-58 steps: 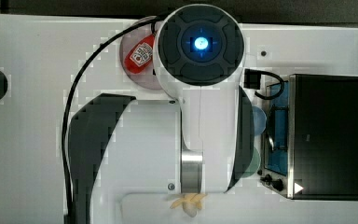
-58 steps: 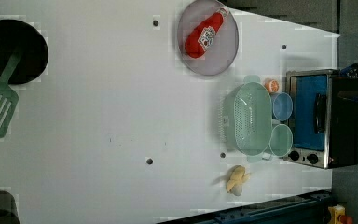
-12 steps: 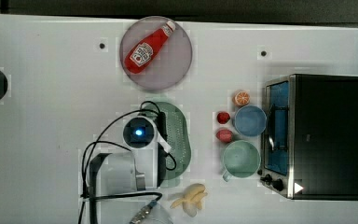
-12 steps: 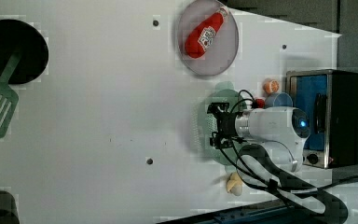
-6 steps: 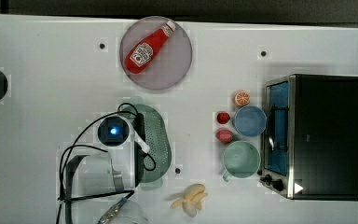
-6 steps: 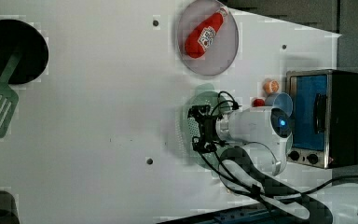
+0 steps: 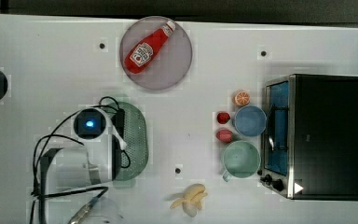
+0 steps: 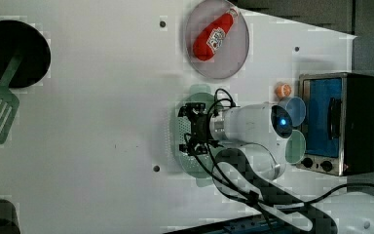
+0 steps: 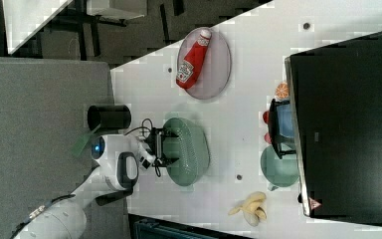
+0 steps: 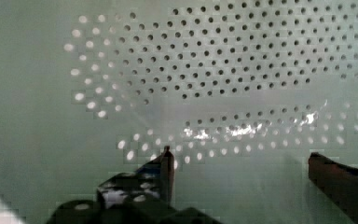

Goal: Drag strainer right to left.

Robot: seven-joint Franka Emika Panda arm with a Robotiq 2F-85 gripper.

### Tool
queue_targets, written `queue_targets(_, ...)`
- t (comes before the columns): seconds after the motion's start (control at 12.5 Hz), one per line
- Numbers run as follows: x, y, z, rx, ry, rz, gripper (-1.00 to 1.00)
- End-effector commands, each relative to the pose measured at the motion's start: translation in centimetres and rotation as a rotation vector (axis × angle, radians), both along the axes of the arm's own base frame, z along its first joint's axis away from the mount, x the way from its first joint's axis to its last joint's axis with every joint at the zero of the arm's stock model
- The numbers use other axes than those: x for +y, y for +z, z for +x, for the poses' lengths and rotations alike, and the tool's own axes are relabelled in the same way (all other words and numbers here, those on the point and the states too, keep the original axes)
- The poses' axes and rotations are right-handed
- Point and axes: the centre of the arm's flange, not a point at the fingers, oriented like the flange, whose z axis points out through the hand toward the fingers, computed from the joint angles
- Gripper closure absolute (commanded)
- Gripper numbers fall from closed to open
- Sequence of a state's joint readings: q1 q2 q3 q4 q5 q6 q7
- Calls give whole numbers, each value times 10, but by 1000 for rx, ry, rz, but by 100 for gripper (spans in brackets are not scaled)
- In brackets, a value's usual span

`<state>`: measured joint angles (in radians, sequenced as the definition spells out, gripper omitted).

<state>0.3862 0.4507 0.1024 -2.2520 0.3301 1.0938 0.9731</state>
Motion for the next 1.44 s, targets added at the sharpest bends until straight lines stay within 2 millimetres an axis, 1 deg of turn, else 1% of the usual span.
queue_targets(0.08, 54, -3, 0, -2, -20, 21, -100)
queue_targets(0.32, 82, -10, -1, -6, 18, 31, -100)
queue_targets(0.48, 101, -11, -1, -7, 13, 40, -100)
queue_targets(0.56, 111, -8, 1, -13, 3, 48, -100)
queue_targets(0.8, 142, -3, -3, 1, 0, 58, -100)
queue_targets(1.12, 169, -6, -10, -1, 13, 68, -100)
queue_targets(1.28, 181, -3, -7, -18, 20, 83, -100)
queue_targets(1.44, 186, -1, -7, -19, 26, 86, -100)
